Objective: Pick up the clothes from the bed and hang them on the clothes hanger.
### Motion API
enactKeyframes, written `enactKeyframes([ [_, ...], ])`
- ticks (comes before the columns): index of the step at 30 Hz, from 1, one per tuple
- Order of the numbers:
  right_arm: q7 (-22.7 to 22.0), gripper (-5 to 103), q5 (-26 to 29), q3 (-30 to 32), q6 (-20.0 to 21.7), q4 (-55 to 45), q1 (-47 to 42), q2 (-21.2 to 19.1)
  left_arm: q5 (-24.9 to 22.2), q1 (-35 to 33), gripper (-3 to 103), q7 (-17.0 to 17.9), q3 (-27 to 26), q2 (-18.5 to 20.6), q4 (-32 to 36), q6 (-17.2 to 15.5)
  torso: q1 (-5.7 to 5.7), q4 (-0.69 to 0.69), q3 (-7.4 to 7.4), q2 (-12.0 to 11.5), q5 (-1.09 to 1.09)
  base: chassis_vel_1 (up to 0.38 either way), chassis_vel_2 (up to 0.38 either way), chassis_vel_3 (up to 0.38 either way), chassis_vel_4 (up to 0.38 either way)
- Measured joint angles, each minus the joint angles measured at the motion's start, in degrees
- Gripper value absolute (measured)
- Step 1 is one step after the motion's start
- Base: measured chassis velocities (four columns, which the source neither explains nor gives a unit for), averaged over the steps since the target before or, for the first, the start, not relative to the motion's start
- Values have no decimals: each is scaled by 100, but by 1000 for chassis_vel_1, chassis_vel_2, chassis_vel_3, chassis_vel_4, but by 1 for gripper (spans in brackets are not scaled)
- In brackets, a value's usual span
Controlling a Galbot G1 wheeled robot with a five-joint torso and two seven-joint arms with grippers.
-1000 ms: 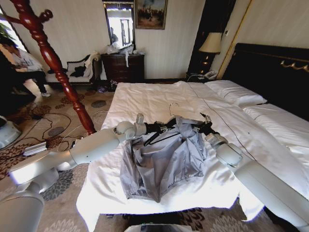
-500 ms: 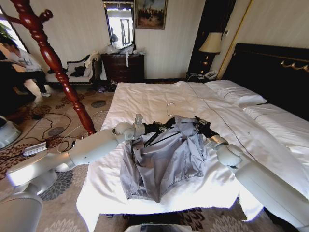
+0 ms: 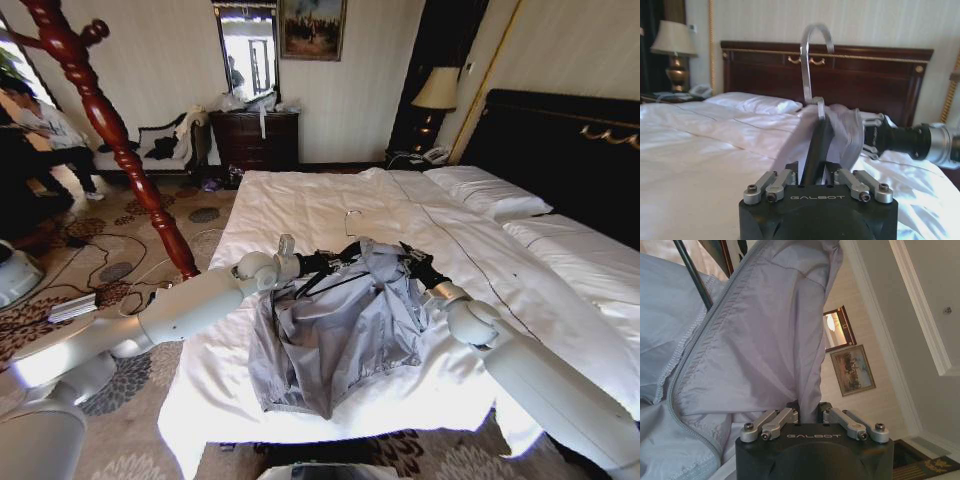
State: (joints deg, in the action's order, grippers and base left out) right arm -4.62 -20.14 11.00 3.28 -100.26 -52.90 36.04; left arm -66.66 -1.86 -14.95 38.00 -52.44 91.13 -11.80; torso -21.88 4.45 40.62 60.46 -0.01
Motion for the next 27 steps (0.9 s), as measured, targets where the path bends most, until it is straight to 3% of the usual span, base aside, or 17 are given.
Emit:
enactKeyframes([
  [6,-82,15,0,-8,-18,108,21,76,-113,8,55,175,-330,280,219,-19,0,2,0,0,1,0,0,0,0],
  [9,-112,15,3,-7,-8,109,20,82,-114,-71,60,266,-537,432,270,-20,0,1,0,0,1,0,0,0,0],
  [12,-228,15,84,10,107,110,-7,83,-96,-403,76,417,-947,795,403,-8,0,2,-1,0,0,0,0,0,0],
  [15,-266,15,134,22,143,117,-13,81,-66,-606,81,457,-1129,989,481,-1,0,0,-1,0,0,0,0,0,0],
  [18,-325,15,193,27,172,147,-14,65,41,-1043,97,564,-1490,1275,516,27,1,-1,-1,0,-1,0,0,0,0],
  [27,-387,15,270,-36,191,180,38,106,73,-1954,100,569,-2202,1500,270,30,1,-1,-1,0,0,0,0,0,0],
])
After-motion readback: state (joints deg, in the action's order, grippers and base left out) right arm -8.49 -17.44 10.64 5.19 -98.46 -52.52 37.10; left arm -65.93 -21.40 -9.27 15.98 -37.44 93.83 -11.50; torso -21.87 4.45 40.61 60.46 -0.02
